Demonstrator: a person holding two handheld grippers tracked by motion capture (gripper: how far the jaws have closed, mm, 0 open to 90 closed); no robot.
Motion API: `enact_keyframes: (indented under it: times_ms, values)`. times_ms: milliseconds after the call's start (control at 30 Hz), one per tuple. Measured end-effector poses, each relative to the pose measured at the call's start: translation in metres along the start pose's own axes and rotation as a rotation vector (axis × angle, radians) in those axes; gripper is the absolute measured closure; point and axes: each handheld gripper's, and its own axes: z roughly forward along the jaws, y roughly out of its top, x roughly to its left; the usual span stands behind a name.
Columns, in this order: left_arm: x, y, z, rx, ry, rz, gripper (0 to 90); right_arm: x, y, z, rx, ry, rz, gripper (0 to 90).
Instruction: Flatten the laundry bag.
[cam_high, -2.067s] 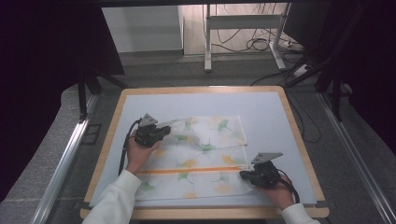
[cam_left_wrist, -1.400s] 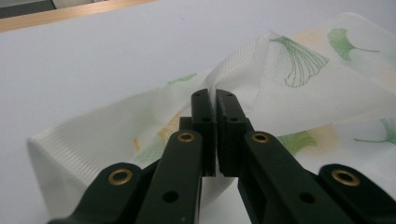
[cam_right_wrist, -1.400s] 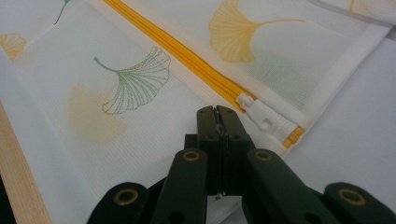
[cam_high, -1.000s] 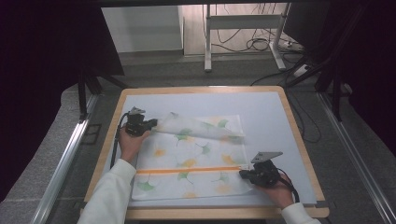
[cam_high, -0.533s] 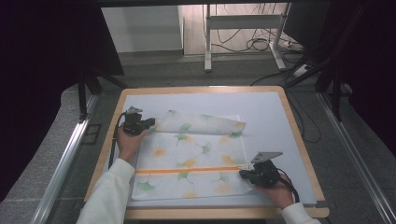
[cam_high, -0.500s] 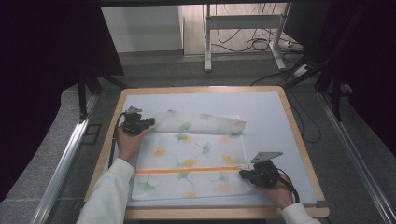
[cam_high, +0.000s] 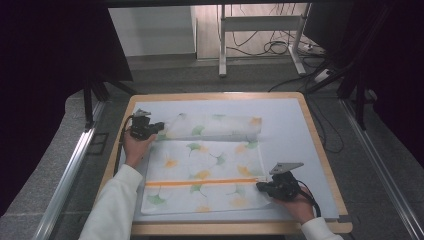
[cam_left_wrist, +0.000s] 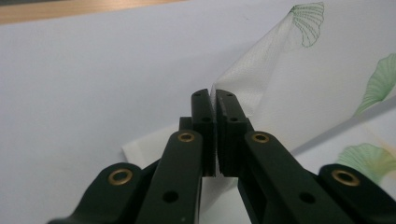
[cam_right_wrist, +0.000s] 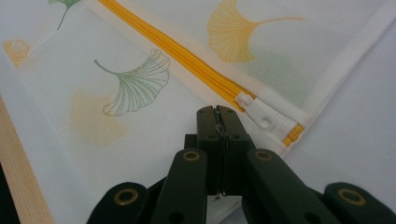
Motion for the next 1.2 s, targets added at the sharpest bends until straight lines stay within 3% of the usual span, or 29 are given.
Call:
enact_keyframes:
  times_ms: [100, 200, 300, 367, 433, 567, 667, 767, 833, 1000, 1200]
  values:
    - [0.007, 0.006, 0.004, 0.001, 0.003, 0.000, 87.9, 0.000, 0.000, 0.000, -0.001, 0.000, 0.005, 88.1]
    - [0.017, 0.011, 0.009, -0.003, -0.002, -0.031, 87.8, 0.000, 0.000, 0.000, -0.003, 0.002, 0.012, 88.1]
    - [0.023, 0.014, 0.012, -0.009, 0.027, -0.018, 86.7, 0.000, -0.001, 0.000, -0.005, 0.001, 0.018, 88.1]
    - [0.026, 0.018, 0.010, -0.026, 0.031, -0.013, 77.3, 0.000, -0.001, 0.000, -0.005, -0.003, 0.015, 88.1]
    - [0.027, 0.022, 0.003, -0.052, 0.028, -0.011, 60.7, 0.001, 0.000, 0.000, -0.004, -0.008, 0.008, 88.1]
    - [0.022, 0.028, -0.012, -0.077, 0.024, 0.026, 44.0, 0.001, 0.000, 0.000, -0.003, -0.007, 0.007, 88.0]
    - [0.017, 0.028, -0.022, -0.095, 0.021, 0.049, 36.7, 0.001, 0.000, 0.000, -0.002, -0.008, 0.008, 87.4]
    - [0.012, 0.025, -0.031, -0.112, 0.007, 0.058, 35.7, 0.002, 0.000, 0.000, 0.000, -0.008, 0.008, 87.3]
    - [0.008, 0.021, -0.036, -0.105, -0.038, 0.059, 37.8, 0.002, 0.000, 0.000, -0.001, -0.008, 0.007, 87.3]
    - [-0.005, 0.007, -0.036, -0.065, -0.096, 0.090, 54.9, 0.002, 0.000, 0.000, 0.002, -0.009, 0.005, 87.3]
    - [-0.021, -0.004, -0.028, -0.018, -0.142, 0.121, 62.5, 0.001, 0.000, 0.000, 0.001, -0.007, 0.004, 87.3]
